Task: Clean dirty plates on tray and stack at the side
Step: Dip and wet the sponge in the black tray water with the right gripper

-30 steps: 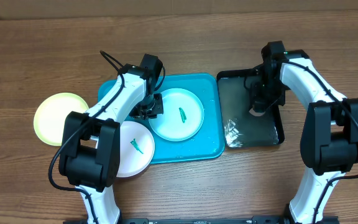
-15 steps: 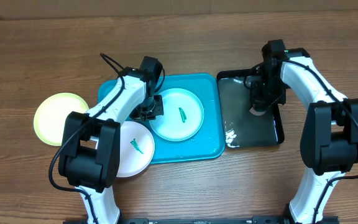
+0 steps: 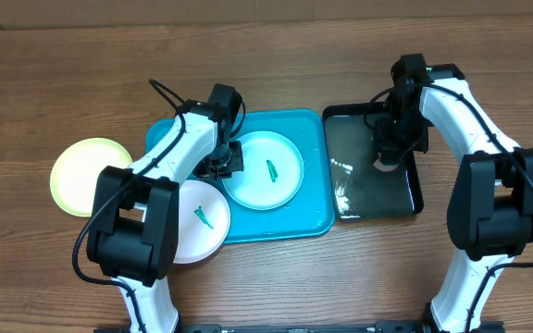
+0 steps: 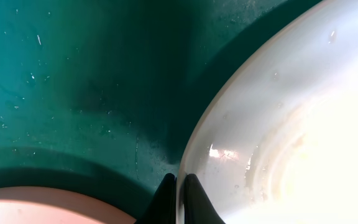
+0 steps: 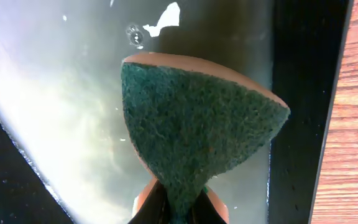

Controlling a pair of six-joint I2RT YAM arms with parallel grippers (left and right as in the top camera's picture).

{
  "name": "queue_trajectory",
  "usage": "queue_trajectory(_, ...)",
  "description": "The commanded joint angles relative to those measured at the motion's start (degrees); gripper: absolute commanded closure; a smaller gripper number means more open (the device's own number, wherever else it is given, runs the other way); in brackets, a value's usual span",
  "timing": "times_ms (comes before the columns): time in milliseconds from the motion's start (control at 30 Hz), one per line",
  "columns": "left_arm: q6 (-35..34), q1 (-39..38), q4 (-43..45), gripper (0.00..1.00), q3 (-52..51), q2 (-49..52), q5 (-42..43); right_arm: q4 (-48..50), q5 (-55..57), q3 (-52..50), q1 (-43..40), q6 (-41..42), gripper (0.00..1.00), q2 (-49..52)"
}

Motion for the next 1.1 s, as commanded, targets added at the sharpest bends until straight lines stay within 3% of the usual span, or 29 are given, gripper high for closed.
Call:
queue_trajectory(0, -0.6, -0.4, 0.4, 0.96, -0.7, -1.1, 0.3, 0.0, -0.4, 1.6, 0.4, -0.7, 0.96, -1.6)
queue_trajectory(1067, -0.6, -0.4, 0.9, 0.96, -0.7, -1.1, 0.9, -3.0, 1.8, 3.1, 3.0, -0.8, 0.96, -1.6)
